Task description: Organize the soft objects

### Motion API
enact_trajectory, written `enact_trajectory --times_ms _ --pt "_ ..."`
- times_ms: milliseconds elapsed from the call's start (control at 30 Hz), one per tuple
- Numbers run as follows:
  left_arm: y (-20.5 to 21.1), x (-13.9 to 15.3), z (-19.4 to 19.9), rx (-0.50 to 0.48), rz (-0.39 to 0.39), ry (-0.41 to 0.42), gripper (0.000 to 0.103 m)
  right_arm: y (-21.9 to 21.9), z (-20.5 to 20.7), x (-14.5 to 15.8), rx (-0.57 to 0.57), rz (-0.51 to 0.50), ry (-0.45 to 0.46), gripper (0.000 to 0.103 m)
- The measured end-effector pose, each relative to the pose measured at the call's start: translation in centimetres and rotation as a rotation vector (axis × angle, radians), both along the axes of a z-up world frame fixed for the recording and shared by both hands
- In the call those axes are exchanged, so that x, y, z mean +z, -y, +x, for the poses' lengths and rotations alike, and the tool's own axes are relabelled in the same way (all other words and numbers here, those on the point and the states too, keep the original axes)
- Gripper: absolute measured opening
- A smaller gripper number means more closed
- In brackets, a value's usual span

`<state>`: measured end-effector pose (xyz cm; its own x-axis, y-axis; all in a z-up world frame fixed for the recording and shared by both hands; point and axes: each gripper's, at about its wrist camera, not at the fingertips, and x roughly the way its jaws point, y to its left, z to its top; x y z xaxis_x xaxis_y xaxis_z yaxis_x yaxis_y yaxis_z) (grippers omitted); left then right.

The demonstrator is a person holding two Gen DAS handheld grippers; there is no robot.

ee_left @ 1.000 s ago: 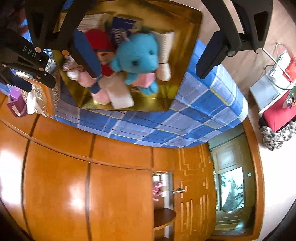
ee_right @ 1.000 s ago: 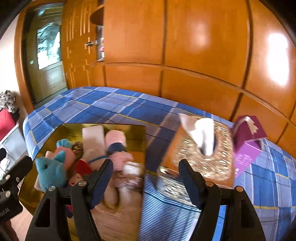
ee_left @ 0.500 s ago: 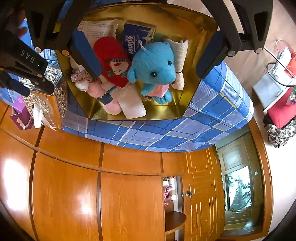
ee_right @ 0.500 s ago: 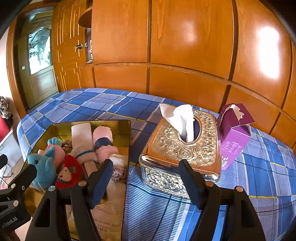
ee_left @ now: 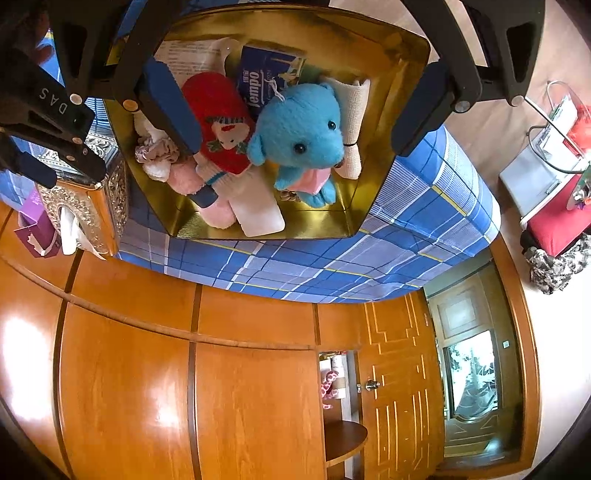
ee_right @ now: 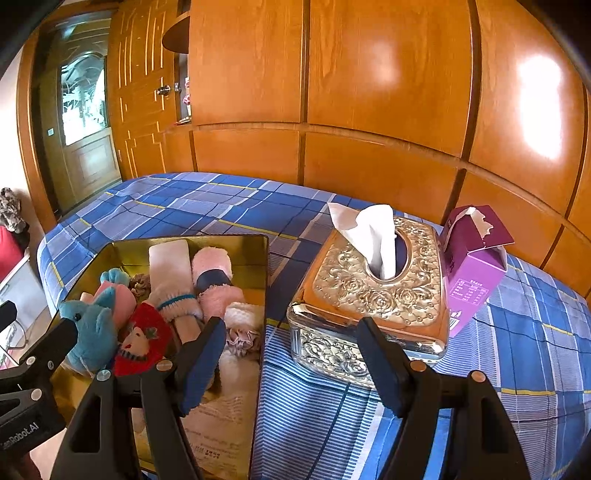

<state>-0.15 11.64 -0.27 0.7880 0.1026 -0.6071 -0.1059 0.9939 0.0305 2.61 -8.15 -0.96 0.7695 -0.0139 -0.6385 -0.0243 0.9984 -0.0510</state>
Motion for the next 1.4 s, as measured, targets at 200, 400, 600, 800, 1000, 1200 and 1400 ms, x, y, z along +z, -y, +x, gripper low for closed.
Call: enact_trajectory --times_ms 200,400,600,800,1000,1200,1400 --pt "0.00 -0.12 0.03 0.001 0.002 -0.006 0.103 0.03 0.10 -0.20 0.000 0.005 -0.008 0.074" --pt "-0.01 -0.31 0.06 0.001 0.003 -0.012 0.103 0.03 0.08 -0.21 0.001 0.007 -0.010 0.074" --pt "0.03 -0.34 0.04 0.003 0.003 -0.013 0.103 0.03 0.06 -0.23 0.001 0.008 -0.010 0.074" --pt "0.00 -0.49 0.06 0.005 0.006 -0.019 0.103 -0.04 0.04 -0.24 0.002 0.008 -0.012 0.074" --pt "0.03 -0.51 0.11 0.006 0.009 -0.022 0.103 -0.07 -0.01 -0.27 0.001 0.010 -0.012 0.074" --pt "0.02 -0.55 0.17 0.006 0.009 -0.026 0.103 -0.09 0.00 -0.34 0.000 0.011 -0.014 0.074" --pt "0.04 -0.65 0.16 0.005 0.012 -0.031 0.103 -0.09 -0.02 -0.39 -0.001 0.012 -0.016 0.074"
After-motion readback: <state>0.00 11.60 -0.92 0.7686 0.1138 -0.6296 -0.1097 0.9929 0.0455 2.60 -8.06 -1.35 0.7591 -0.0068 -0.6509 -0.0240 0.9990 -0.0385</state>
